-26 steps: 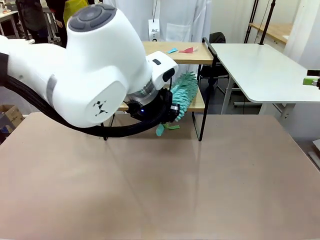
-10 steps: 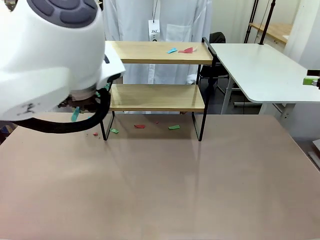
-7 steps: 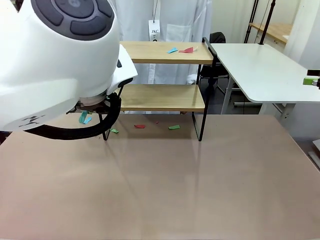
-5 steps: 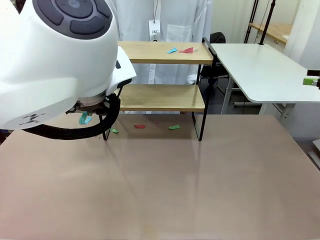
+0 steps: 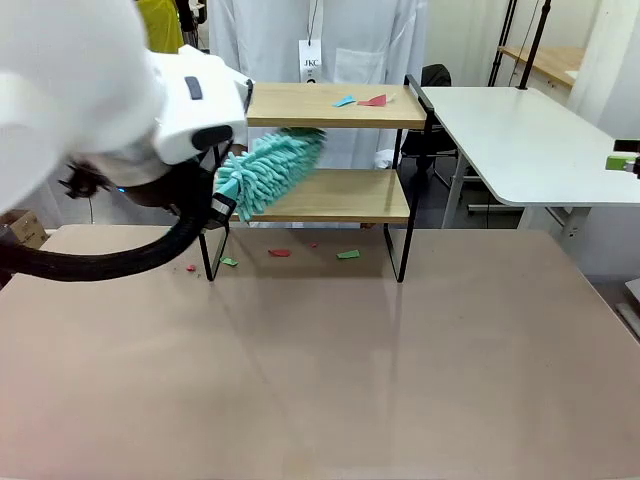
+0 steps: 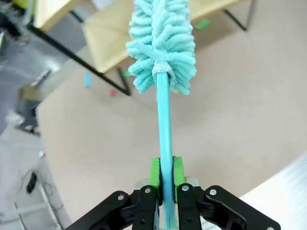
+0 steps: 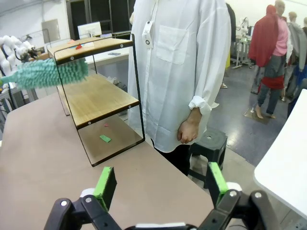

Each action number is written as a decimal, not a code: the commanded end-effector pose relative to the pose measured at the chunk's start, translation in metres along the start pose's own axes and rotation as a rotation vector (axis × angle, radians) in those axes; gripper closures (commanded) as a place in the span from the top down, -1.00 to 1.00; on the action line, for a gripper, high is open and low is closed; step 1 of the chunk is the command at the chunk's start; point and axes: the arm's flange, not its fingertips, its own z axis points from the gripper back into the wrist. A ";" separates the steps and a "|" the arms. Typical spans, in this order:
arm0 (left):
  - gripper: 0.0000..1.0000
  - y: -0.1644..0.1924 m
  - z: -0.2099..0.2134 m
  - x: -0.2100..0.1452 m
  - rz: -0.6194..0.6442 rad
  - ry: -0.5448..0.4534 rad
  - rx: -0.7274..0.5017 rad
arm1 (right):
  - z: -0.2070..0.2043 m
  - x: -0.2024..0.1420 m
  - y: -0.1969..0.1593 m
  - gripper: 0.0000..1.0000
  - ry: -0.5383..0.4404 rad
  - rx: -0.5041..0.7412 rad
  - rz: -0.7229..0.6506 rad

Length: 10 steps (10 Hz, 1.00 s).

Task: Clean the shelf.
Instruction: Clean the specific section of the Shelf indicated by the human with the Duster.

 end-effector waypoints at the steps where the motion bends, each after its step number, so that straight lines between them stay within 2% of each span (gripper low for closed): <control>1: -0.74 0.031 0.010 -0.021 -0.151 0.086 -0.175 | -0.001 0.004 0.001 1.00 0.000 -0.001 0.005; 3: -0.74 0.057 0.020 -0.028 -0.244 0.116 -0.398 | -0.001 0.004 0.001 1.00 0.000 -0.001 0.005; 5: -0.74 0.082 0.033 -0.036 -0.357 0.170 -0.514 | -0.001 0.004 0.001 1.00 0.000 -0.001 0.005; 7: -0.74 0.096 0.049 -0.044 -0.484 0.306 -0.503 | -0.001 0.004 0.001 1.00 0.000 -0.001 0.005; 10: -0.74 0.123 0.075 -0.056 -0.558 0.460 -0.442 | -0.001 0.004 0.001 1.00 0.000 -0.001 0.005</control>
